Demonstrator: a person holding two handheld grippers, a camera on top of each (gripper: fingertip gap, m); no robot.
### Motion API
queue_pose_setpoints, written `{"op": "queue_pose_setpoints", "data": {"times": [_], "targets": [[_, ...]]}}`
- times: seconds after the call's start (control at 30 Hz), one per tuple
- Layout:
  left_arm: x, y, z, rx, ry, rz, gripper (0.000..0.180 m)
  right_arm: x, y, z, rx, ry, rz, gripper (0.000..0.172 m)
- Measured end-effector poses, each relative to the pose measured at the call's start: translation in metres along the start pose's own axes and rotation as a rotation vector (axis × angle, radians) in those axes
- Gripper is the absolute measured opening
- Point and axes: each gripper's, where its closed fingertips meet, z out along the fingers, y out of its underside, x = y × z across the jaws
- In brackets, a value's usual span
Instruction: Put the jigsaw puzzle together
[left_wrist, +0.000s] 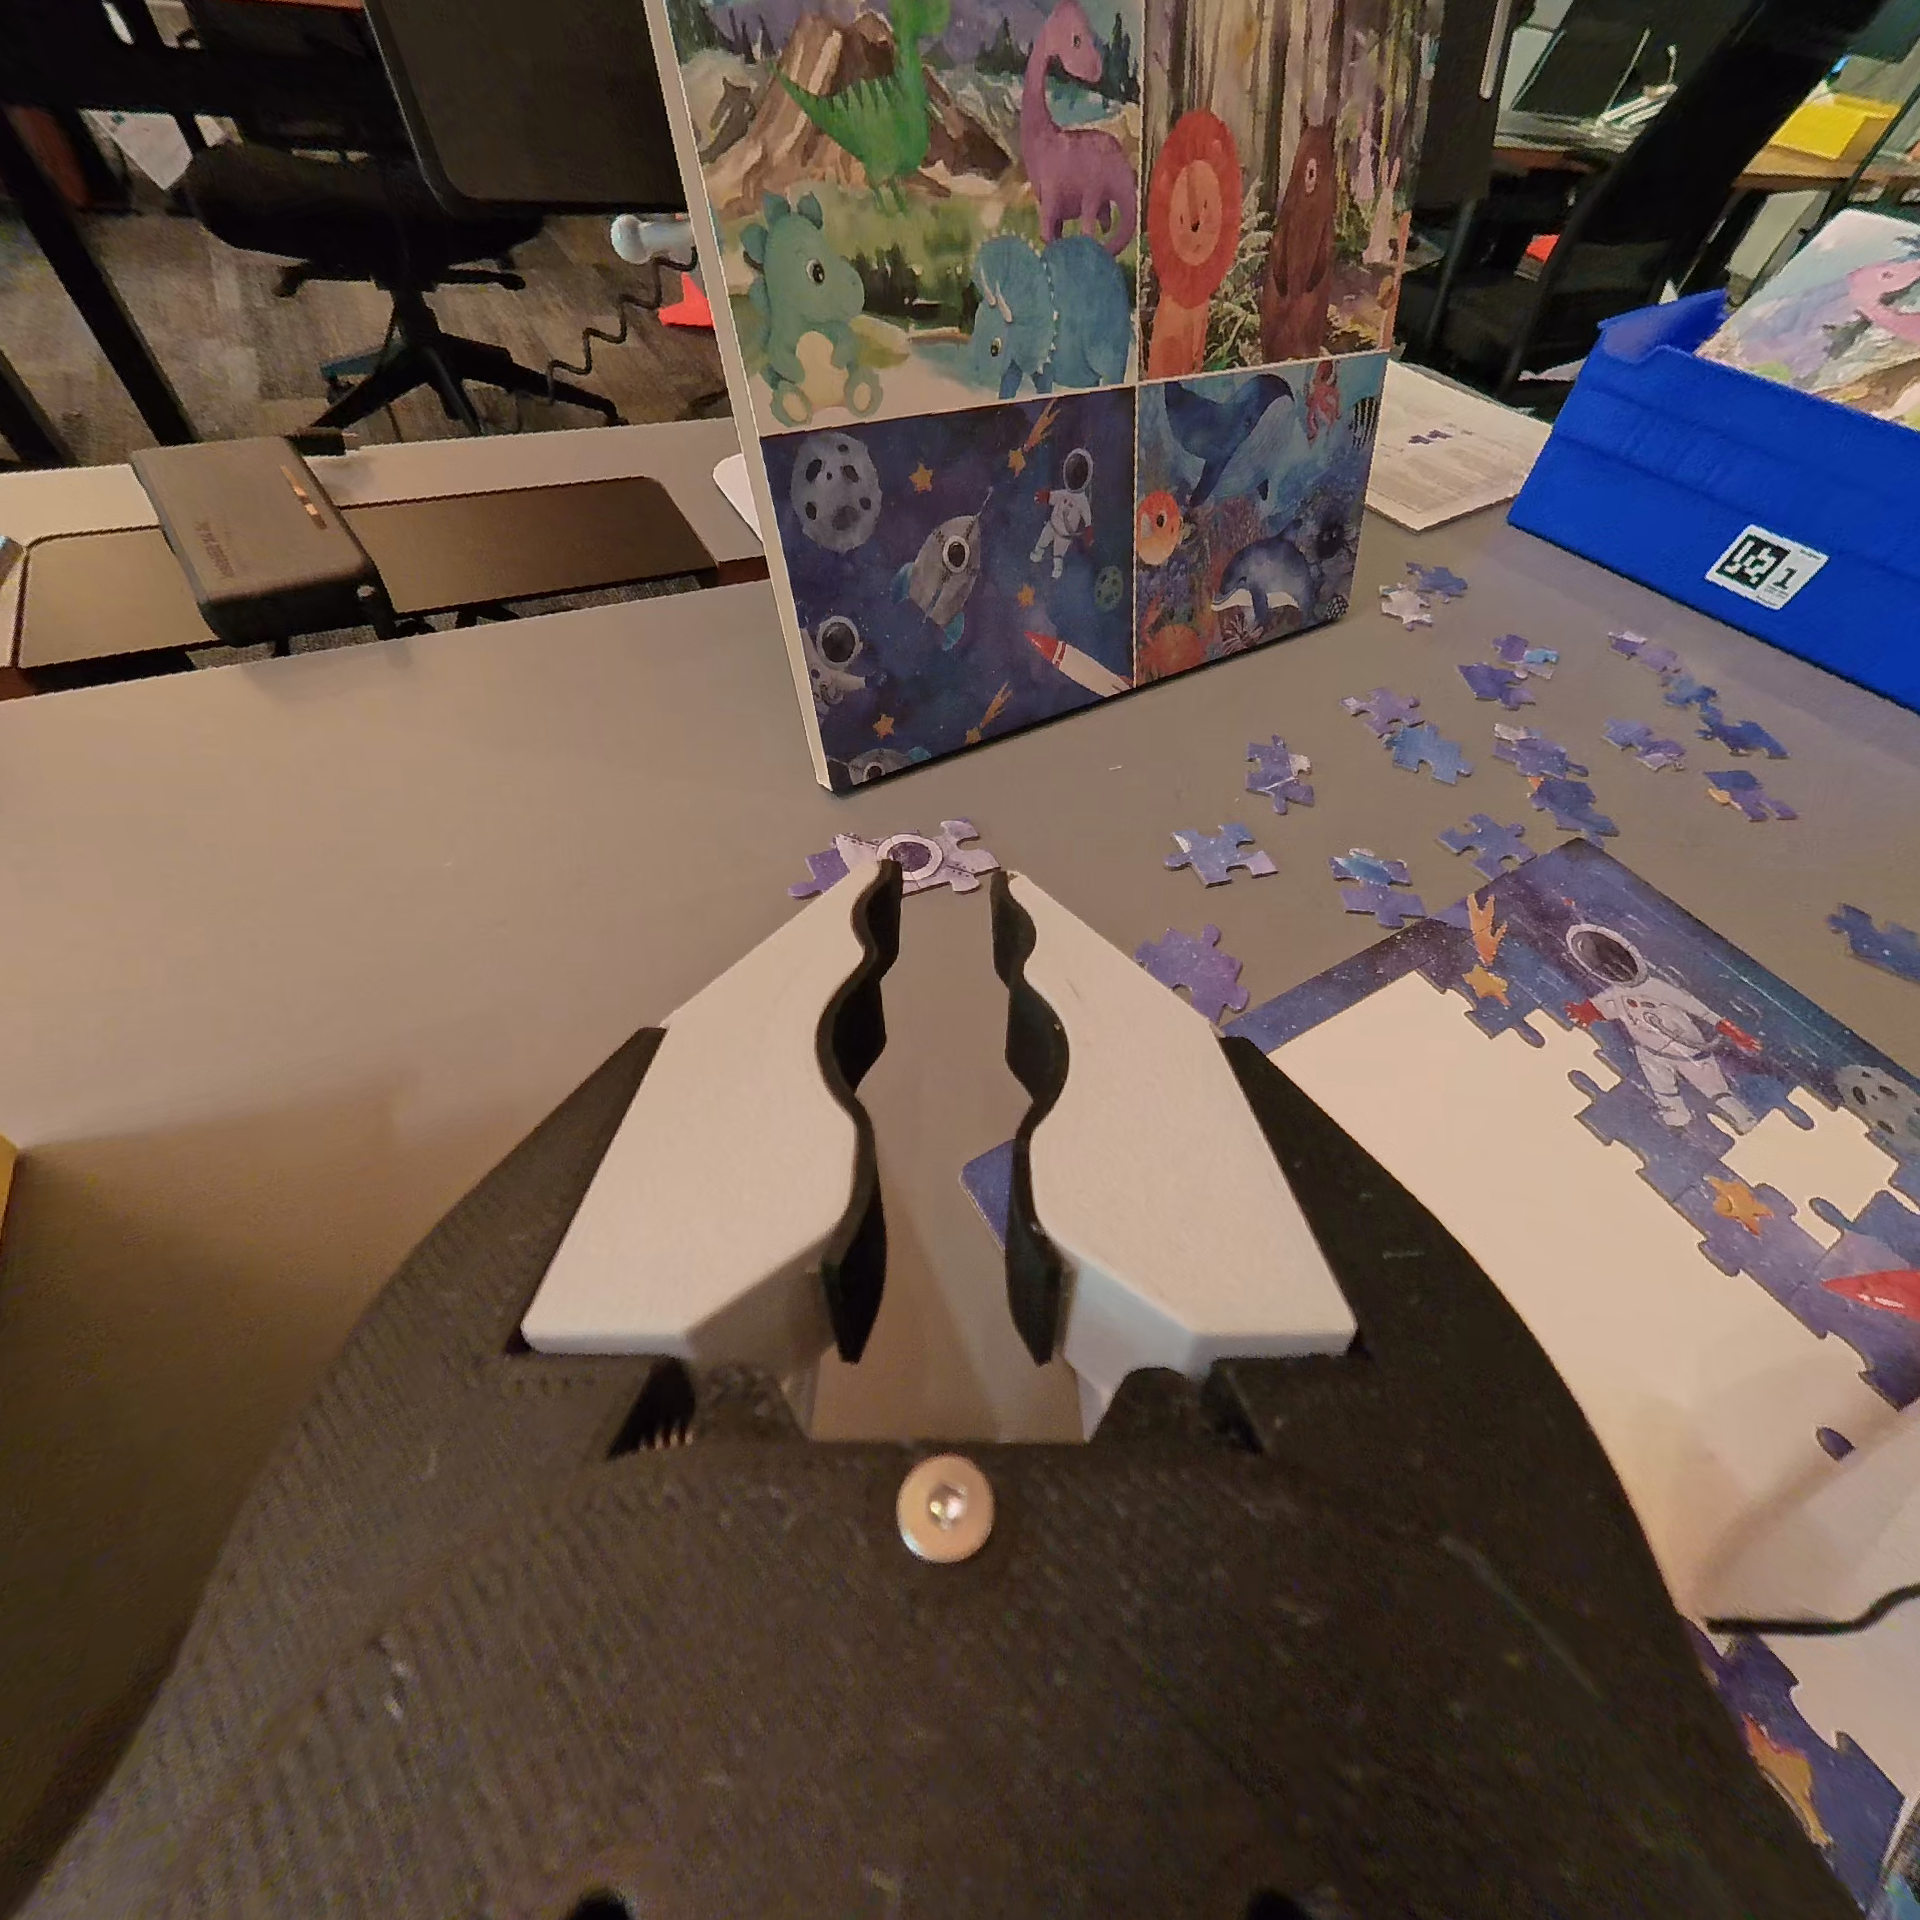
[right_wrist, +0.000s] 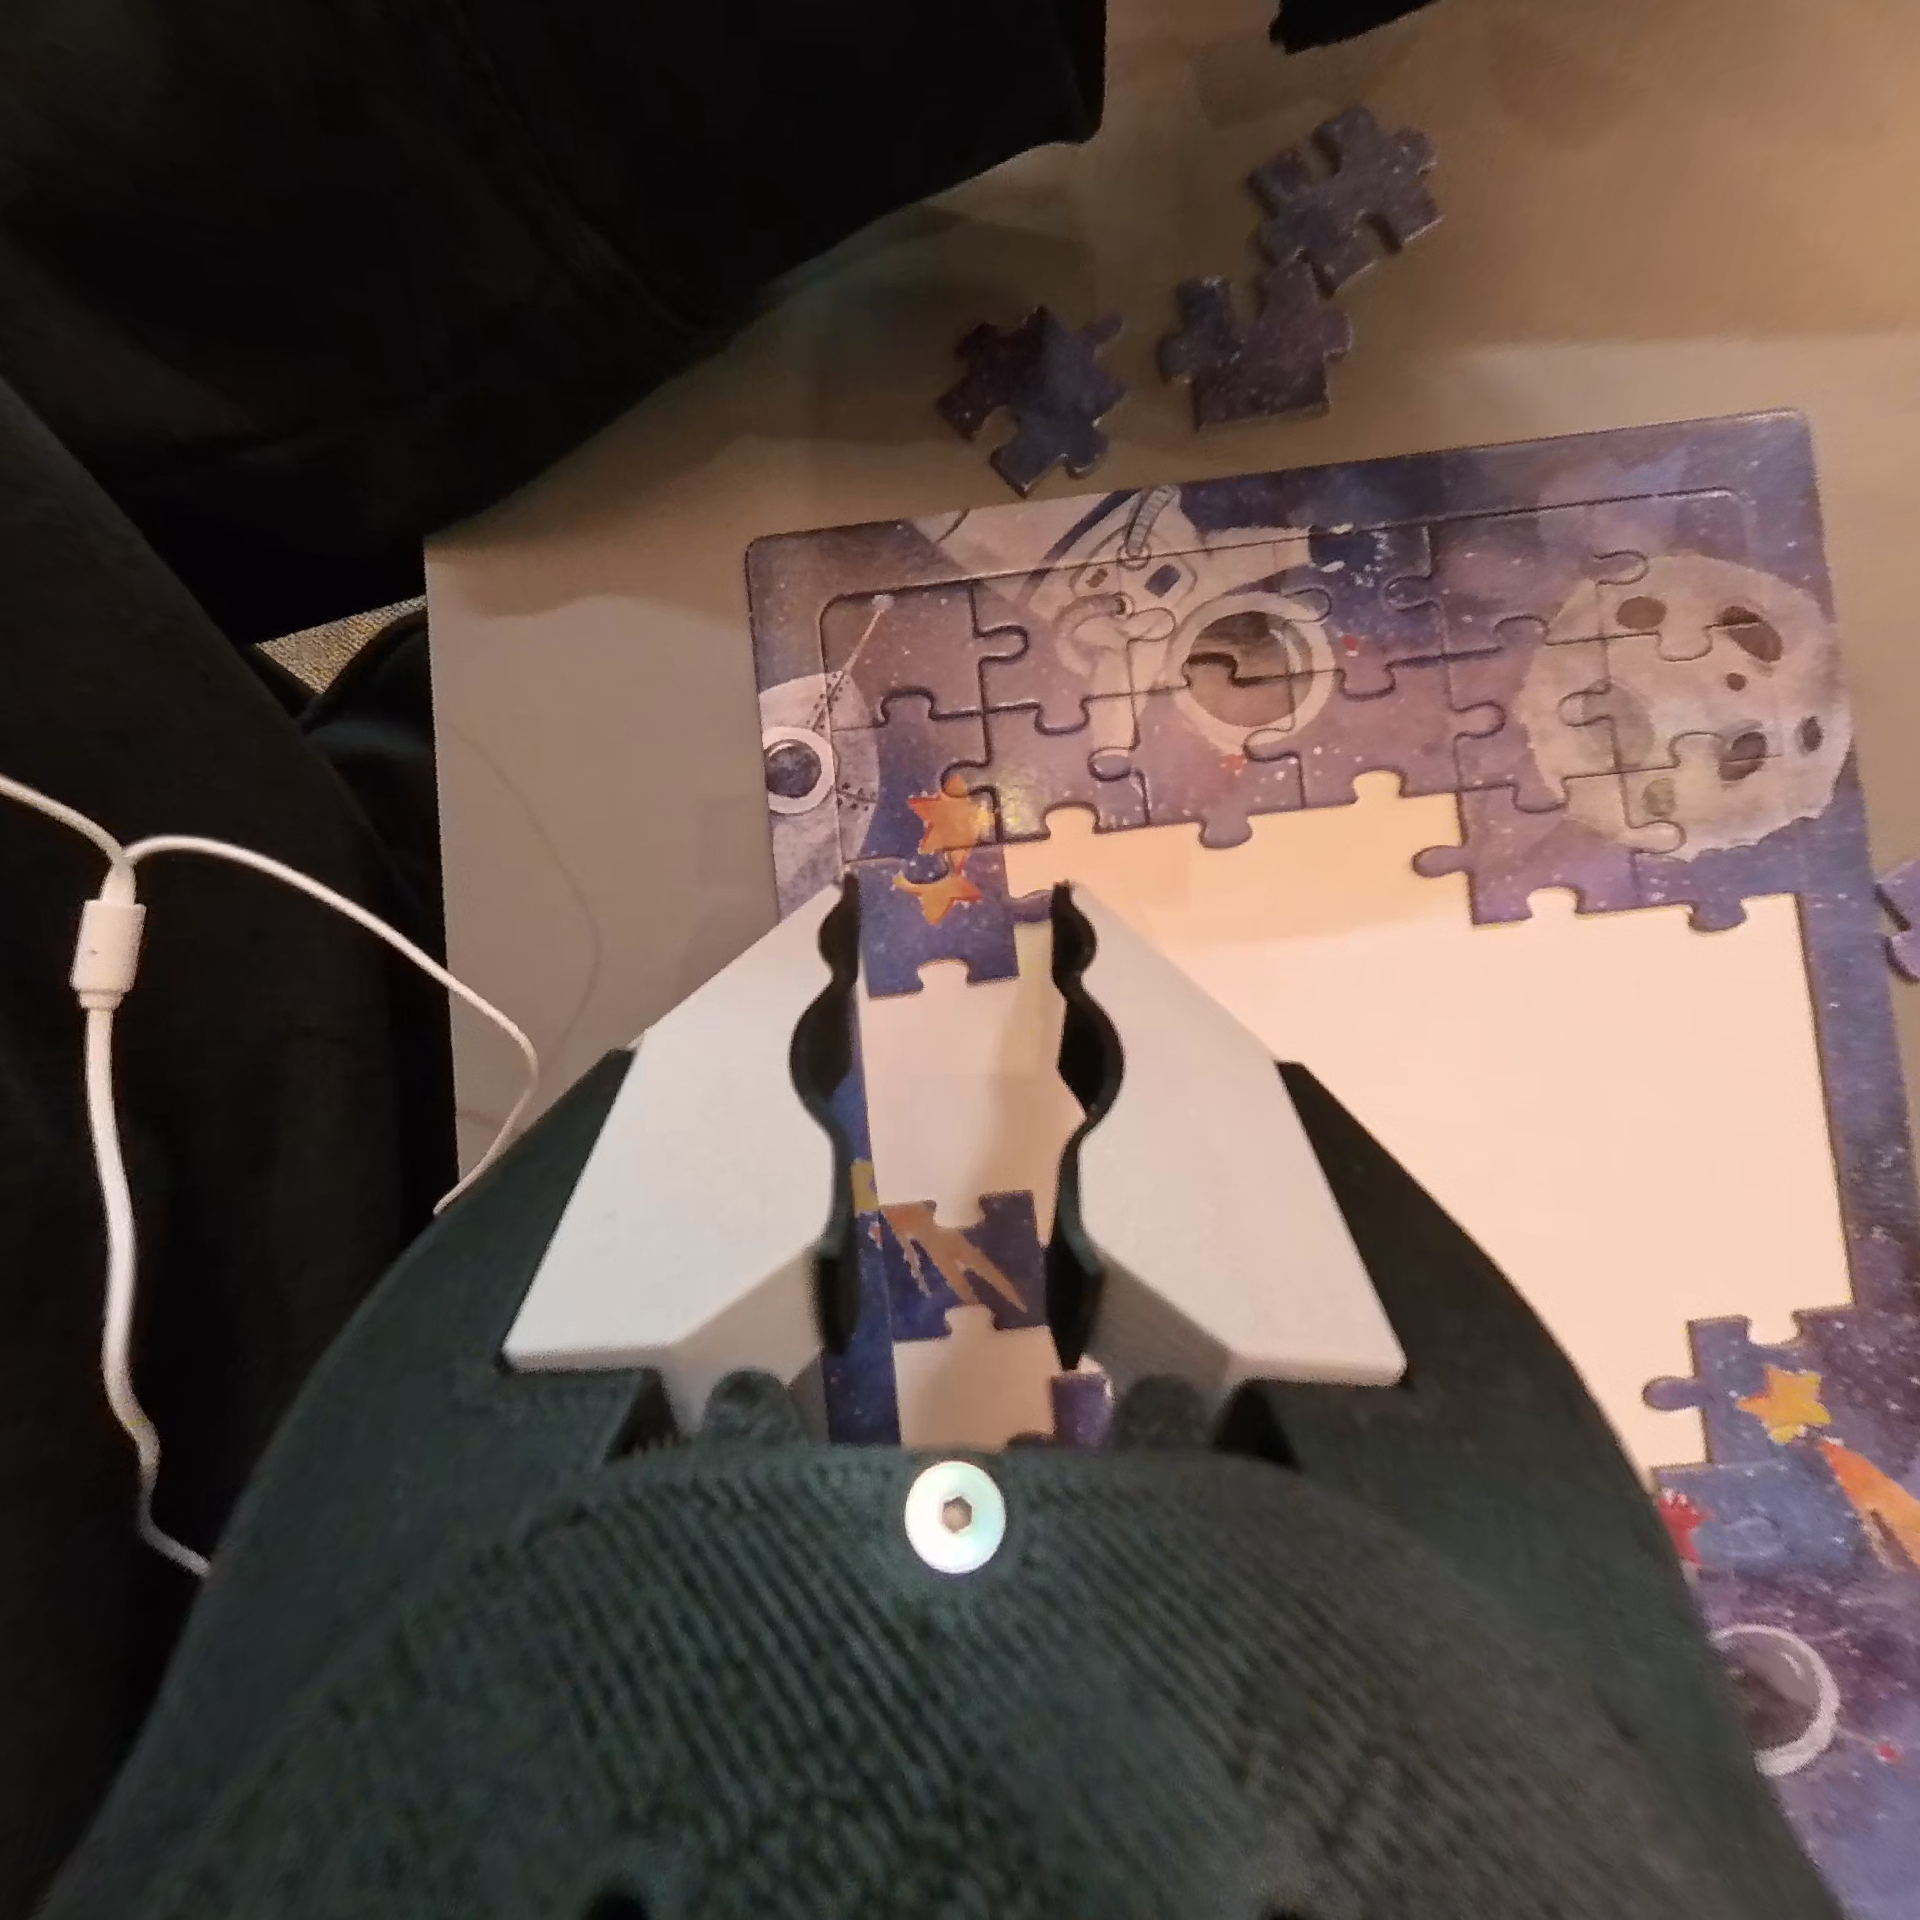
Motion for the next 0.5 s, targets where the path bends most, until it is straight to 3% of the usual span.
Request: {"op": "queue_pose_setpoints", "data": {"times": [0.27,0.5], "targets": [[0.0006,0.0007,0.0006,-0.004,0.000,0.003,0.016,-0.0006,0.0090,0.0048,-0.003,0.001,0.008,0.044],[0.0006,0.0013,0.0010,-0.007,-0.001,0.004,0.016,0.0017,0.0106,0.0037,0.011,0.017,0.002,0.030]]}}
